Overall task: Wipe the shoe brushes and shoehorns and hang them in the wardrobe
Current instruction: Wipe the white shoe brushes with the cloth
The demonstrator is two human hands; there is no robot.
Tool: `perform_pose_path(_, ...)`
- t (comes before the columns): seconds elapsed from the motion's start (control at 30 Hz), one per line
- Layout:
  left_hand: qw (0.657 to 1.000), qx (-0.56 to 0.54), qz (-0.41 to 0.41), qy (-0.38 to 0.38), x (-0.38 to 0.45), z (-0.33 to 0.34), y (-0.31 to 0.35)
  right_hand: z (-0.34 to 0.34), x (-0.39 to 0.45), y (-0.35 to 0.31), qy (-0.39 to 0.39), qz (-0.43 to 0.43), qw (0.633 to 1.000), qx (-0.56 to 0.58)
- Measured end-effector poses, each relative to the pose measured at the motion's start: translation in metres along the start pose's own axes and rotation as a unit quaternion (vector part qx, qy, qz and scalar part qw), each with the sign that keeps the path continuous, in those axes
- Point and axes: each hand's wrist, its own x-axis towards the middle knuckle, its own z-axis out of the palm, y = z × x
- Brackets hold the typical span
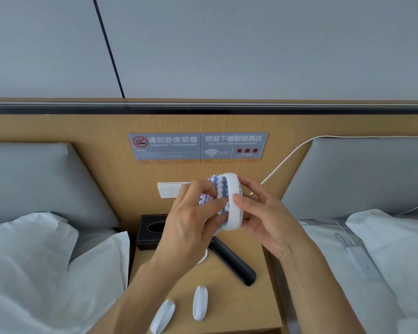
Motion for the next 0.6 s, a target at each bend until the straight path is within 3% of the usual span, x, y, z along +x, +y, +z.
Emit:
perform_pose_path(0.23,0.993,-0.017,0.072,-0.096,0.000,-0.013,-0.012,-0.009,0.000,0.000,-0.014,0.003,1.000,-0.008)
perform_pose_path(0.47,0.993,0.061,0.060,-0.080,0.011,-0.015,-0.002,-0.008,0.004,-0.003,-0.031,0.017,0.999,-0.016)
perform_pose_path(0.6,0.989,0.053,0.071,-0.117,0.011,-0.013,-0.002,-0.013,0.004,-0.006,-0.019,0.009,0.999,-0.040)
